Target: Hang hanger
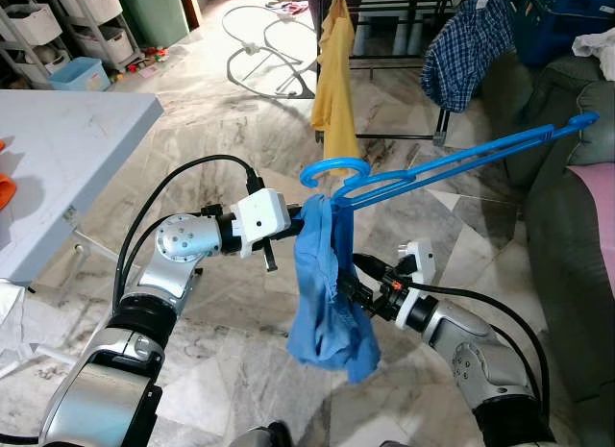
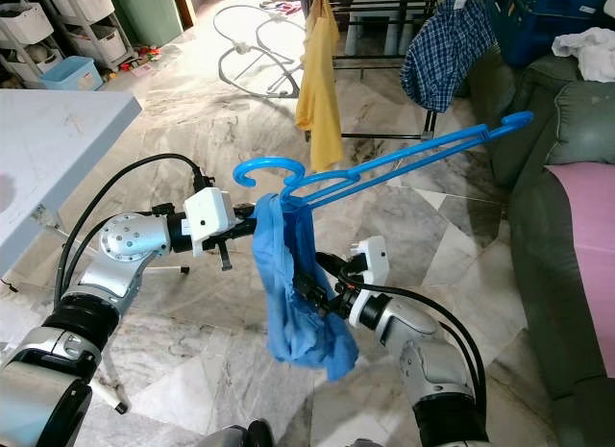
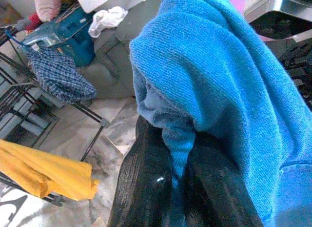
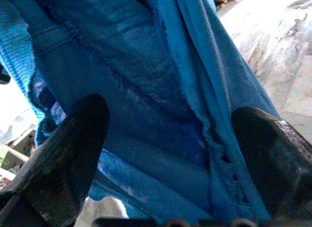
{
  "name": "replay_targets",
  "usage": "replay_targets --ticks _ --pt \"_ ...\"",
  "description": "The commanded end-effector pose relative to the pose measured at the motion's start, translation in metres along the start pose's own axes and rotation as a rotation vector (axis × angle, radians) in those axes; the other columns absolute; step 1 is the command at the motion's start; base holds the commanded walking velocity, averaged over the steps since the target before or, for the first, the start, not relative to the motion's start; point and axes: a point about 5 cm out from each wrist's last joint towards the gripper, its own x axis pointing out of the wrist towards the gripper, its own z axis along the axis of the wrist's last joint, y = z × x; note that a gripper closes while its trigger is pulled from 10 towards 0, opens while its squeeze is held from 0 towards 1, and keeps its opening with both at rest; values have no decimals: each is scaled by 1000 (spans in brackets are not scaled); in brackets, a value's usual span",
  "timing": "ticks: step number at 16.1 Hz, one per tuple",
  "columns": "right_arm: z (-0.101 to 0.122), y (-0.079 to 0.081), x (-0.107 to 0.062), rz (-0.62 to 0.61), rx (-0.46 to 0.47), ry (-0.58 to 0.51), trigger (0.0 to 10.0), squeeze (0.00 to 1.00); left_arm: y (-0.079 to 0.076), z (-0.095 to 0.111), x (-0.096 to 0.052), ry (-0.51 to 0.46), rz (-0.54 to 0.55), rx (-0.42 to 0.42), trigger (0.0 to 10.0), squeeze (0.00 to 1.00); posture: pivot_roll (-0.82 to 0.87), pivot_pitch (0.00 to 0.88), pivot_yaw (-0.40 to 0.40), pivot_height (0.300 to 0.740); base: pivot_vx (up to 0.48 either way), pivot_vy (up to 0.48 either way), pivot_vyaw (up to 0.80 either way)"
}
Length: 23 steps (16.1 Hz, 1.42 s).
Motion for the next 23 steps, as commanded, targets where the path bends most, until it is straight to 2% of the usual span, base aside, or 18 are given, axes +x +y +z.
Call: replay_targets --ticks 1,7,8,9,10,14,16,18,20,21,22,23 --pt "1 4 2 25 2 -6 10000 1000 4 4 -2 -3 7 31 0 0 -195 111 108 740 0 0 0" --pt "1 4 2 25 2 -6 10000 1000 4 4 -2 -3 7 31 0 0 -195 111 108 740 0 0 0" --pt "-6 -4 6 -77 6 23 10000 0 10 21 8 -80 60 33 0 0 -180 101 90 740 0 0 0" --pt "-17 -14 15 -215 -10 62 10000 0 17 44 18 -187 126 25 0 0 -180 100 88 740 0 0 0" --pt "-22 -17 17 -259 -21 95 10000 0 19 51 21 -213 138 27 0 0 -178 98 84 740 0 0 0" --pt "-29 -18 27 -312 -40 169 10000 0 27 68 23 -275 169 37 0 0 -172 91 74 740 0 0 0" --pt "-30 -24 32 -376 -38 171 10000 0 30 78 22 -286 189 39 0 0 -167 89 73 740 0 0 0" --pt "-38 -31 24 -432 -27 220 10000 0 38 81 19 -285 213 47 0 0 -164 90 71 740 0 0 0" --pt "-45 -43 8 -518 5 245 10000 0 43 77 13 -262 237 44 0 0 -167 93 71 740 0 0 0" --pt "-47 -53 -5 -587 23 253 10000 0 46 73 9 -241 251 43 0 0 -171 93 72 740 0 0 0" --pt "-47 -62 -18 -650 35 252 3137 0 47 70 6 -223 266 36 0 0 -176 94 72 740 0 0 0" --pt "-46 -71 -30 -714 49 244 0 0 49 65 4 -203 279 33 0 0 -182 93 73 740 0 0 0"
